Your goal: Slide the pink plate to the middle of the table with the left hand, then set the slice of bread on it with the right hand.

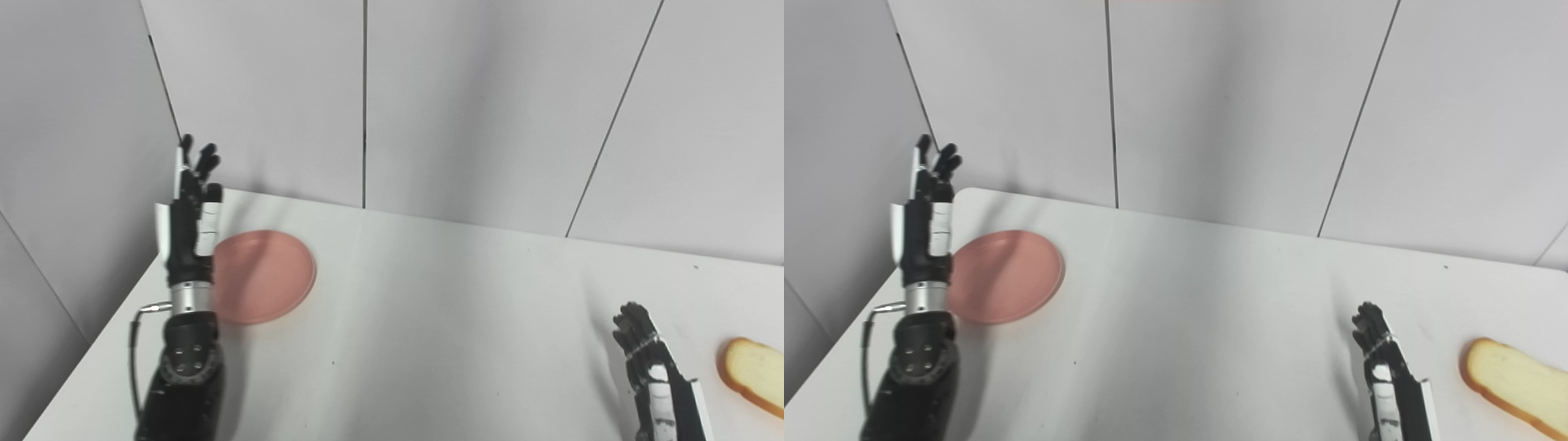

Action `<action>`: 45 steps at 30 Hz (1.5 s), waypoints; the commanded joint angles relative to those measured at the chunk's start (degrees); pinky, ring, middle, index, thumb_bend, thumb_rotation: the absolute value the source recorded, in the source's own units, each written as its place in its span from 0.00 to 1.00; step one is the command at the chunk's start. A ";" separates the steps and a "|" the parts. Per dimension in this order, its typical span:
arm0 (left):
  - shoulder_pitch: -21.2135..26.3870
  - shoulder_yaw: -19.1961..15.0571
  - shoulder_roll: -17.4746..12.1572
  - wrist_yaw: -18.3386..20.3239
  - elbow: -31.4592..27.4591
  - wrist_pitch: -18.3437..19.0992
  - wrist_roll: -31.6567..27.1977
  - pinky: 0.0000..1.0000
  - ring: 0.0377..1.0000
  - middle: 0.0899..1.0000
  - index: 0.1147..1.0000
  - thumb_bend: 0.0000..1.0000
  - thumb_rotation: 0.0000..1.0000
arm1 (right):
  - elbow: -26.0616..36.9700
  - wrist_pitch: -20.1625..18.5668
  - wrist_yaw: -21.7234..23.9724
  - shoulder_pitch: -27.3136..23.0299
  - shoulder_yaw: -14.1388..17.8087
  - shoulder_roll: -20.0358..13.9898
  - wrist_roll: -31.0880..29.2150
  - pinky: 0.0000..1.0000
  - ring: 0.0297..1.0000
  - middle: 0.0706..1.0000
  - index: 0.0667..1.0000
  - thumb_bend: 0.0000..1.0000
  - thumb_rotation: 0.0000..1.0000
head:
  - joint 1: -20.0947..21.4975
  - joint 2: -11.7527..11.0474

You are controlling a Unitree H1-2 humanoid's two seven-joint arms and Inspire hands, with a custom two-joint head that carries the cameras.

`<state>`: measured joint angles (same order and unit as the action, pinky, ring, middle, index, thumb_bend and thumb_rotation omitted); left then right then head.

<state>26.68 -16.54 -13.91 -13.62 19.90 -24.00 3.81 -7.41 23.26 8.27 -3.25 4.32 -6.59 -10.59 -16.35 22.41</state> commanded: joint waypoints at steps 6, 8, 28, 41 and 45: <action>7.02 -1.21 -5.88 4.76 9.18 -2.58 -8.78 0.91 0.90 0.91 0.96 1.00 0.92 | -5.51 1.69 0.21 2.68 0.01 1.24 0.08 0.95 0.92 0.92 0.89 0.78 0.90 | 0.38 0.29; 7.94 -1.86 -6.42 6.01 10.99 -2.14 -11.67 0.86 0.85 0.86 0.84 0.97 0.90 | -5.29 1.58 0.19 2.78 0.00 1.27 0.16 0.94 0.91 0.92 0.89 0.79 0.90 | 0.50 0.41; 9.60 -3.86 -6.35 12.11 28.73 -1.22 -21.18 0.83 0.78 0.74 0.73 0.91 0.85 | -3.59 1.41 0.07 3.55 -0.22 1.11 1.07 0.91 0.90 0.91 0.89 0.82 0.91 | 1.64 1.77; 8.80 -3.69 -6.48 14.62 36.17 -2.72 -21.21 0.77 0.76 0.73 0.73 0.90 0.84 | -2.81 0.64 -0.28 3.71 -0.09 1.58 1.13 0.93 0.90 0.90 0.88 0.80 0.90 | 2.29 1.95; 8.13 -3.30 -6.02 15.43 36.70 -2.75 -20.71 0.82 0.79 0.77 0.74 0.88 0.87 | -2.35 0.58 -0.51 4.00 -0.12 1.52 1.67 0.93 0.90 0.91 0.89 0.78 0.91 | 2.34 2.23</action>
<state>34.66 -19.96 -19.57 0.91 56.11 -25.19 -17.05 -6.74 23.29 8.07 -2.88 4.74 -6.47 -9.03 -14.06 24.61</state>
